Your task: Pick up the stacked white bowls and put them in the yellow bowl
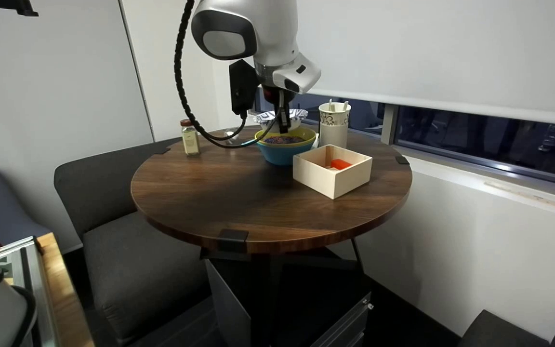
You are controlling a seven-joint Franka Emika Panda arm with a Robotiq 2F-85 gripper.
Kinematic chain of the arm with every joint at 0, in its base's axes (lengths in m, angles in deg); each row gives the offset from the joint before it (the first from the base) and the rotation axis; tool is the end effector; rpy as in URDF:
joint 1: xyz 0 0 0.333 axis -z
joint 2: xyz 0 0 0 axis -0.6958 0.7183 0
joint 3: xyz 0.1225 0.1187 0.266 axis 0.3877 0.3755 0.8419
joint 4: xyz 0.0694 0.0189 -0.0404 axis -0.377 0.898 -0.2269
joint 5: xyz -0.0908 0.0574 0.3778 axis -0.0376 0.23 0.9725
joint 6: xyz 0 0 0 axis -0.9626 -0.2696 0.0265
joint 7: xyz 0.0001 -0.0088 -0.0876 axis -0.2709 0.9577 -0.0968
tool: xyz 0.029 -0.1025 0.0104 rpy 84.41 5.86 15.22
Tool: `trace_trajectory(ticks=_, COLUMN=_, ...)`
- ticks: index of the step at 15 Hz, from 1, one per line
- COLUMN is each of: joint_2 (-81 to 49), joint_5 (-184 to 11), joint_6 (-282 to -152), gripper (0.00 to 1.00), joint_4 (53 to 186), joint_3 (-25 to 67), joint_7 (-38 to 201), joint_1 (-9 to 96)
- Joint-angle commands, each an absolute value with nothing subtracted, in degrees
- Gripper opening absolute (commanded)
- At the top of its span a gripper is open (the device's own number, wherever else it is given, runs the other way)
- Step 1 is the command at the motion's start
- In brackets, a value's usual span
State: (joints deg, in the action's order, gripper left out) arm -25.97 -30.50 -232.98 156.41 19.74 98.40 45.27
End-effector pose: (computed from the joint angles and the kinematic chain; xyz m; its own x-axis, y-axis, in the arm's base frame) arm 0.5447 -0.0797 0.3307 0.7621 -0.6315 0.1425 -0.4805 -0.6993 -0.5293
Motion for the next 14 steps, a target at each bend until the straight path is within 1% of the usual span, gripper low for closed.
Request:
trace_trajectory(ticks=1, joint_2=-23.67, joint_5=-29.03, joint_6=-233.22, gripper=0.30, joint_4=154.51, joint_3=20.23, joint_7=100.00, joint_1=45.24)
trace_trajectory(ticks=2, joint_2=-23.73, joint_5=-29.69, joint_6=-234.05, gripper=0.31, joint_4=154.67, joint_3=20.28, joint_7=99.94, joint_1=45.05)
trace_trajectory(ticks=3, joint_2=-24.65, joint_5=-29.79, joint_6=-233.86, gripper=0.36, joint_4=154.95, joint_3=20.45, joint_7=100.45, joint_1=44.94)
trace_trajectory(ticks=6, joint_2=-29.05, joint_5=-36.17, joint_6=-234.08, gripper=0.60, joint_4=157.68, joint_3=21.87, joint_7=97.97, joint_1=45.00)
trace_trajectory(ticks=8, joint_2=-32.98, joint_5=-45.22, joint_6=-233.65, gripper=0.74, joint_4=160.61, joint_3=22.08, joint_7=94.01, joint_1=44.31)
trace_trajectory(ticks=11, joint_2=-38.33, joint_5=-60.30, joint_6=-232.97, gripper=0.98, joint_4=166.10, joint_3=22.38, joint_7=88.41, joint_1=44.79)
trace_trajectory(ticks=12, joint_2=-40.32, joint_5=-65.11, joint_6=-232.93, gripper=1.00, joint_4=168.04, joint_3=22.42, joint_7=86.75, joint_1=45.33)
trace_trajectory(ticks=13, joint_2=-43.02, joint_5=-69.90, joint_6=-232.05, gripper=1.00, joint_4=169.75, joint_3=22.53, joint_7=85.50, joint_1=45.80)
trace_trajectory(ticks=14, joint_2=-46.50, joint_5=-74.70, joint_6=-229.40, gripper=1.00, joint_4=171.01, joint_3=25.99, joint_7=84.46, joint_1=49.27)
